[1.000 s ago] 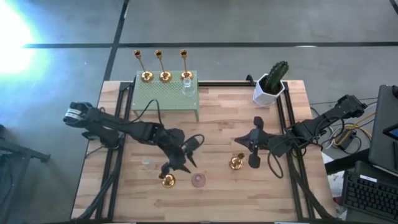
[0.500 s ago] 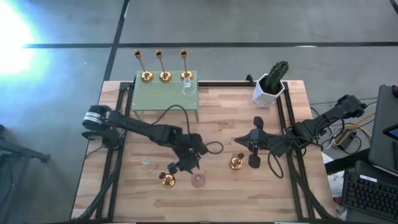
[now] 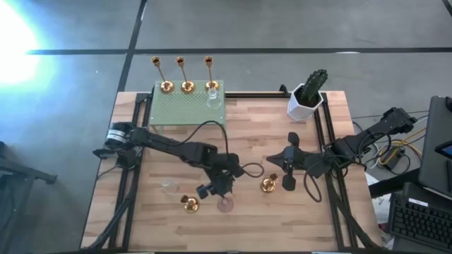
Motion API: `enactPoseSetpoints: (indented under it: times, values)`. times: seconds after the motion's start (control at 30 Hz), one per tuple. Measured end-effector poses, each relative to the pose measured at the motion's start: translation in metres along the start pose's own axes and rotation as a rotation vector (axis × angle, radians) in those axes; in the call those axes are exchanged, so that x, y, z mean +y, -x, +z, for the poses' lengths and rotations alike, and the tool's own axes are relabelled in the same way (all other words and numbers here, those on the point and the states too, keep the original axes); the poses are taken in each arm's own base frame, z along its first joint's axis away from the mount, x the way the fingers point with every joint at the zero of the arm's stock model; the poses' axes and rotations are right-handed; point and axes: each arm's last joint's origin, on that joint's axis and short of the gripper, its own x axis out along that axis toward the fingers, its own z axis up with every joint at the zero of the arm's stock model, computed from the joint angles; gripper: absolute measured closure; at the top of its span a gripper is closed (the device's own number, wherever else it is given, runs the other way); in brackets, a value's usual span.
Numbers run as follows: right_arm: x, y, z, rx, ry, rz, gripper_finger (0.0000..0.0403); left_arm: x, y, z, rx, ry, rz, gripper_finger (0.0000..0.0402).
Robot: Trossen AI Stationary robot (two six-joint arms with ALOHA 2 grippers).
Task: Pick & Place candle stick holders
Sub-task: Put the pink candle holder on the shelf
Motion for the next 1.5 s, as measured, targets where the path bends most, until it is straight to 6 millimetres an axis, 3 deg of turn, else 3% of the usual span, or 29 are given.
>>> enactPoseSetpoints:
  times: [0.5,0.77,1.1,1.33,1.5]
  values:
    - [0.000,0.000,0.000,0.001,0.008,0.000,0.0394,0.004,-0.012,0.013,0.042,0.041,-0.059,0.0241]
    - [0.000,0.000,0.000,0.001,0.008,0.000,0.0394,0.005,-0.029,0.009,0.079,0.079,-0.100,0.0241]
    - [0.000,0.000,0.000,0.001,0.011,0.000,0.0394,0.004,-0.033,0.006,0.090,0.113,-0.105,0.0243]
    - [0.000,0.000,0.000,0.001,0.011,0.000,0.0394,0.004,-0.041,0.001,0.090,0.140,-0.139,0.0285]
    - [0.000,0.000,0.000,0.001,0.011,0.000,0.0394,0.004,-0.039,0.002,0.094,0.120,-0.134,0.0353]
